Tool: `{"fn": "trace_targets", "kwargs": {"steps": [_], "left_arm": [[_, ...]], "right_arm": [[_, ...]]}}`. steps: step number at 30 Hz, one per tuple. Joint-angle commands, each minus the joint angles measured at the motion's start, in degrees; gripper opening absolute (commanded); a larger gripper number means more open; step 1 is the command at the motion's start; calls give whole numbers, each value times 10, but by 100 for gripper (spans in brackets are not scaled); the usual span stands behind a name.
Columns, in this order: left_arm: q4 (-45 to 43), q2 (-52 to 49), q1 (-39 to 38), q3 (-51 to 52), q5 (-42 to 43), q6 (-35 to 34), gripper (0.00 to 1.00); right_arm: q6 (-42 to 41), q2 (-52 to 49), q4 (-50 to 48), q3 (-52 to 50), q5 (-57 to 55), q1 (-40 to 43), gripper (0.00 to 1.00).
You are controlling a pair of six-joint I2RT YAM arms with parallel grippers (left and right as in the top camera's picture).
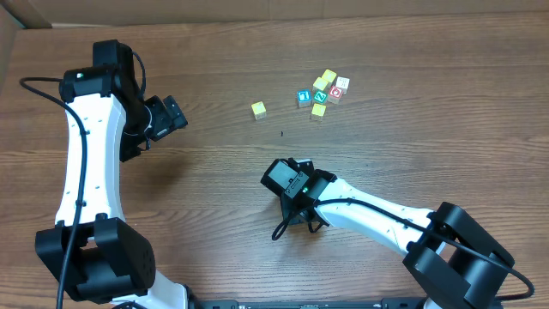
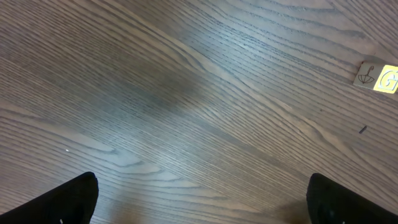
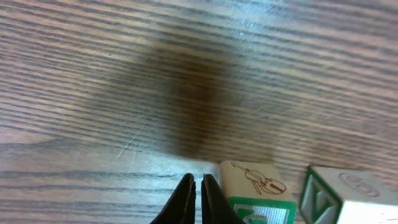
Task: Flip 4 blocks
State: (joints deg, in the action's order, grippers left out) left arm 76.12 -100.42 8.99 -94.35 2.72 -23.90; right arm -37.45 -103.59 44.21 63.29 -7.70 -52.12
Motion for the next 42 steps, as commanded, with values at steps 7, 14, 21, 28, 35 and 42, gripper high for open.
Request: {"fn": "trace_targets", "kwargs": {"steps": [7,14,21,28,35,42], "left_arm": [[1,-2,-1,-10,-4,-8,100],[1,-2,-1,-10,-4,-8,100],[1,-2,-1,-10,-4,-8,100],[1,-2,-1,-10,-4,-8,100],[1,-2,-1,-10,-4,-8,100],[1,-2,-1,-10,-4,-8,100]], "right_arm": [[15,-2,5,-3,-34,1,8],[-6,-2,16,-3,-48,1,8],[-22,-2,20,-3,-54,1,9],[-54,-2,13,-2,-56,1,9],[-80,-2,13,-2,-56,1,9],[-80,-2,17,-2,-57,2,10]]}}
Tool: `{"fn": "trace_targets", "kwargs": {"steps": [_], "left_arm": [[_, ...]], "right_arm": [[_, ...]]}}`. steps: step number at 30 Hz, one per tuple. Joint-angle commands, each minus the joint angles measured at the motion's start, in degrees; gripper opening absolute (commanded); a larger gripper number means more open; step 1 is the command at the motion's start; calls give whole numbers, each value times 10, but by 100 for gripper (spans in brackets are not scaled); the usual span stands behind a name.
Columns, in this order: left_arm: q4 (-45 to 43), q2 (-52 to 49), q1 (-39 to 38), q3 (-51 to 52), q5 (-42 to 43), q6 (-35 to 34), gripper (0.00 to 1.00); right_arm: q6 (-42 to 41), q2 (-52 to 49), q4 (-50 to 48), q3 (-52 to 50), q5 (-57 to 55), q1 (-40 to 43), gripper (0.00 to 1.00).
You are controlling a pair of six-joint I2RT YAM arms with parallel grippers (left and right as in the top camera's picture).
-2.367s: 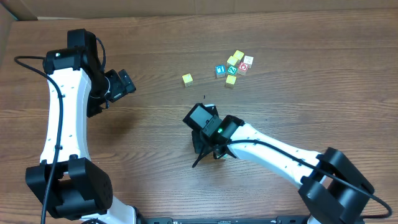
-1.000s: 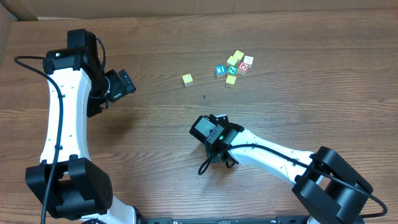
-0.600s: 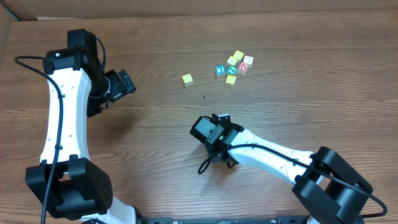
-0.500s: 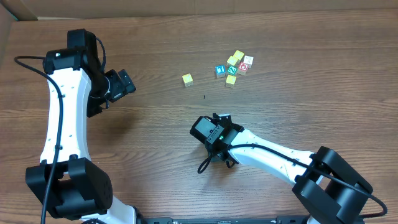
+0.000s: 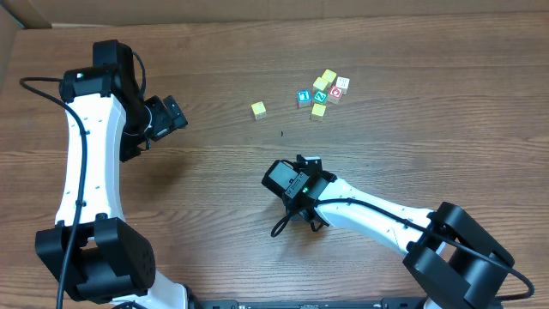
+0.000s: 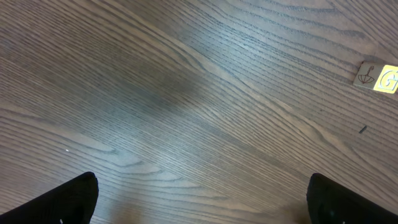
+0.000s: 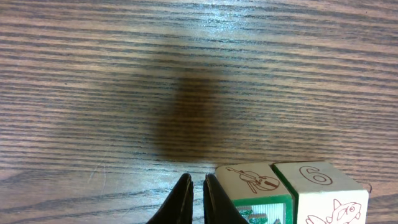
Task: Flip 4 blocks
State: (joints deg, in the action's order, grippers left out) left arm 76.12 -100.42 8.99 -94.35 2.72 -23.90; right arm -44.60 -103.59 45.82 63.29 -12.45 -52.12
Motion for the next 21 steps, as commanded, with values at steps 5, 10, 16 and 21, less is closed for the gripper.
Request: {"fn": "trace_targets", "kwargs": {"steps": [5,10,16,21], "left_arm": [[1,-2,-1,-10,-4,-8,100],[1,-2,-1,-10,-4,-8,100],[1,-2,-1,-10,-4,-8,100],[1,-2,-1,-10,-4,-8,100]], "right_arm": [[-9,-2,10,-2,-15,9,10],[-8,-2,3,-2,-7,18,11],[14,-2,-4,44,12,36,18],[76,-2,12,150,126,130,44]]}}
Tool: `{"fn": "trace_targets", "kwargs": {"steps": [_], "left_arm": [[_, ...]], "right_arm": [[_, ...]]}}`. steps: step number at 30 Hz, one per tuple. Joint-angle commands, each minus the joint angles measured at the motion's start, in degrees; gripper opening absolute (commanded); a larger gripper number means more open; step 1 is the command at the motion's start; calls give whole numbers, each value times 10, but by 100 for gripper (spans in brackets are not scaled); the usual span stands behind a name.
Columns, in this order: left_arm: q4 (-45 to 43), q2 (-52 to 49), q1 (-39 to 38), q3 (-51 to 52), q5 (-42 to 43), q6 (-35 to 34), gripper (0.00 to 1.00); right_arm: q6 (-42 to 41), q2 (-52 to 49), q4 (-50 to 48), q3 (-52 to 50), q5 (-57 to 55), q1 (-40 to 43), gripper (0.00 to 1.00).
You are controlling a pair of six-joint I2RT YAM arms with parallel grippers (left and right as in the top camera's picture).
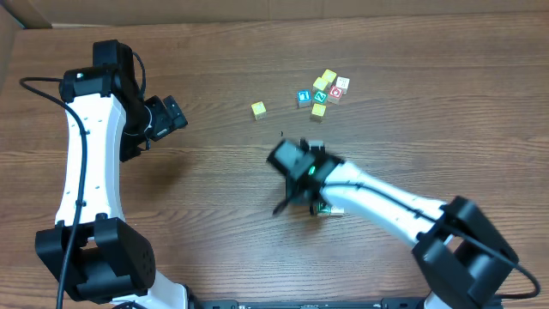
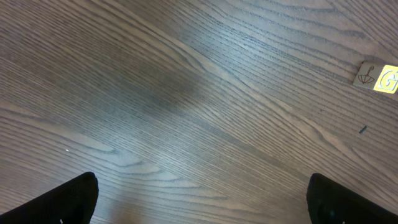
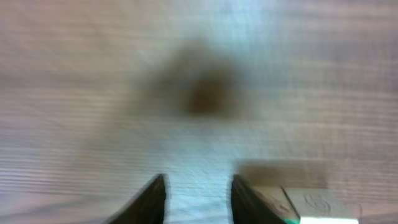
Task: Flip 4 blocks
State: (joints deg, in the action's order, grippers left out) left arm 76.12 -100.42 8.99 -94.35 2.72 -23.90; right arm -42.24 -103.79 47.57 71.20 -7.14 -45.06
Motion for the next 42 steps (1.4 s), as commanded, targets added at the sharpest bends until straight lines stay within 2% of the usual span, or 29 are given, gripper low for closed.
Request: {"fn": "trace_targets", "kwargs": {"steps": [1,3,8,11,18,31,34,37,42], "left_arm": [[1,-2,-1,-10,-4,-8,100],[1,-2,-1,-10,-4,-8,99],[1,-2,-1,-10,-4,-8,100],[1,-2,-1,-10,-4,-8,100],[1,-2,-1,-10,-4,-8,100],[1,-2,-1,-10,-4,-8,100],[1,-2,-1,-10,-4,-8,100],[1,-2,-1,-10,-4,-8,100],[1,-2,-1,-10,-4,-8,100]], "right_arm": [[64,0,-5,89,96,80,50],[83,0,-6,134,141,134,58],[93,0,-10,183,154,231,60],[94,-5,-12,183,144,259,62],[95,-68,-28,183,106,248,64],[97,-188,-123,183,87,220,68],[97,-196,-142,182,82,218,67],[97,-197,-153,182,72,218,61],[97,-198,-160,180,24,215,59]]}}
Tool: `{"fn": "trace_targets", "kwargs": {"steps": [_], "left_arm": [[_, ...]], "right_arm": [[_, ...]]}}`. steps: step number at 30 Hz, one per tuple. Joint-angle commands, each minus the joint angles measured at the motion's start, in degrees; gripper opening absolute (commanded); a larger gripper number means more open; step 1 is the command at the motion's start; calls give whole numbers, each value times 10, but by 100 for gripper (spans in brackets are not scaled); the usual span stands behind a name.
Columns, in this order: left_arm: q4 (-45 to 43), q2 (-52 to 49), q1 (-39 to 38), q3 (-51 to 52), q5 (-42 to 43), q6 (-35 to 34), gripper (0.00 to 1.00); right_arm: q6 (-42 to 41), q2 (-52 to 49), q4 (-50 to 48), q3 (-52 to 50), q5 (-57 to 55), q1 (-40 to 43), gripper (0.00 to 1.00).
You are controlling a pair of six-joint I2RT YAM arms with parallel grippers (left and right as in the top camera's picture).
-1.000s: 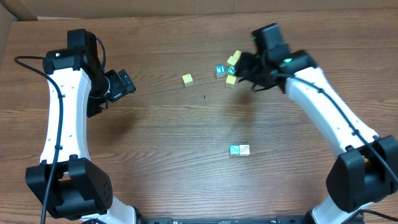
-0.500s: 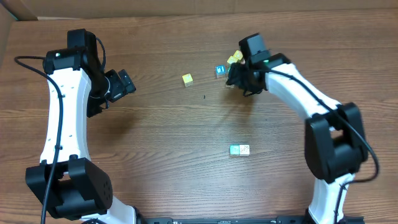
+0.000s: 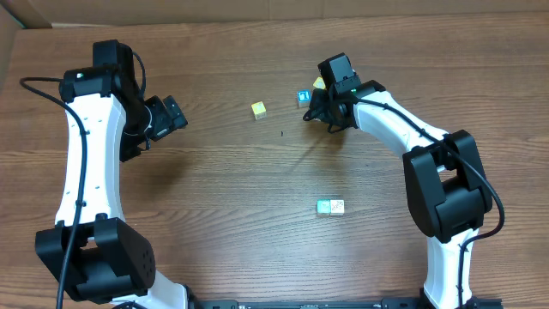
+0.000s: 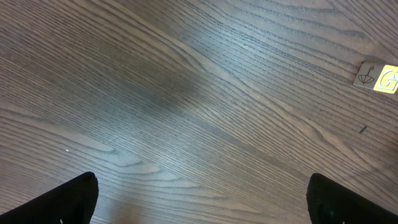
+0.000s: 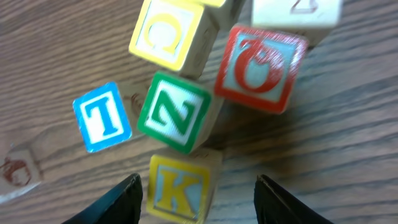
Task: Flip 4 blocks
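Several lettered blocks cluster at the back right: yellow C point(image 5: 166, 32), red O point(image 5: 261, 59), green Z point(image 5: 174, 112), blue T point(image 5: 102, 117) and yellow K point(image 5: 179, 186). My right gripper point(image 5: 198, 180) hangs open over this cluster point(image 3: 319, 110), the K block between its fingers and nearer the left one. A green block and a white block point(image 3: 330, 207) lie side by side in the front middle. A lone yellow G block point(image 3: 258, 109) point(image 4: 379, 78) sits left of the cluster. My left gripper point(image 4: 202, 178) is open over bare wood at the left point(image 3: 167, 116).
The wooden table point(image 3: 214, 197) stretches wide between the arms. A small dark speck point(image 3: 282, 133) marks the wood near the yellow G block. Cardboard edges the back left corner point(image 3: 13, 34).
My right gripper has gone from the middle of the table, beside the green and white pair, to the back cluster, open around the K block. The pair stays put. The left arm is unchanged.
My right gripper was shut and low beside the green violin block, a second block tilted next to it. Then both blocks lay flat side by side, a 6 facing up. The gripper then stood open above them, and now it is over the back cluster.
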State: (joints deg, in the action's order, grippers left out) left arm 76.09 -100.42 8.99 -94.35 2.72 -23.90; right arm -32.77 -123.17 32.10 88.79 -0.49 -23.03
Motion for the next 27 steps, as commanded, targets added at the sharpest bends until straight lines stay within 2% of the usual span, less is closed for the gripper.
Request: {"fn": "trace_targets", "kwargs": {"steps": [1,6,13,15,16,17,27], "left_arm": [[1,-2,-1,-10,-4,-8,100],[1,-2,-1,-10,-4,-8,100],[1,-2,-1,-10,-4,-8,100],[1,-2,-1,-10,-4,-8,100],[1,-2,-1,-10,-4,-8,100],[1,-2,-1,-10,-4,-8,100],[1,-2,-1,-10,-4,-8,100]], "right_arm": [[2,-6,-6,4,-50,-7,59],[-2,-9,-16,4,-61,-18,54],[-4,-25,-31,4,-63,-35,53],[-4,-27,-26,4,-72,-36,48],[-4,-27,-23,4,-76,-36,39],[-3,-26,-22,4,-77,-36,38],[-1,9,8,10,-81,-27,37]]}}
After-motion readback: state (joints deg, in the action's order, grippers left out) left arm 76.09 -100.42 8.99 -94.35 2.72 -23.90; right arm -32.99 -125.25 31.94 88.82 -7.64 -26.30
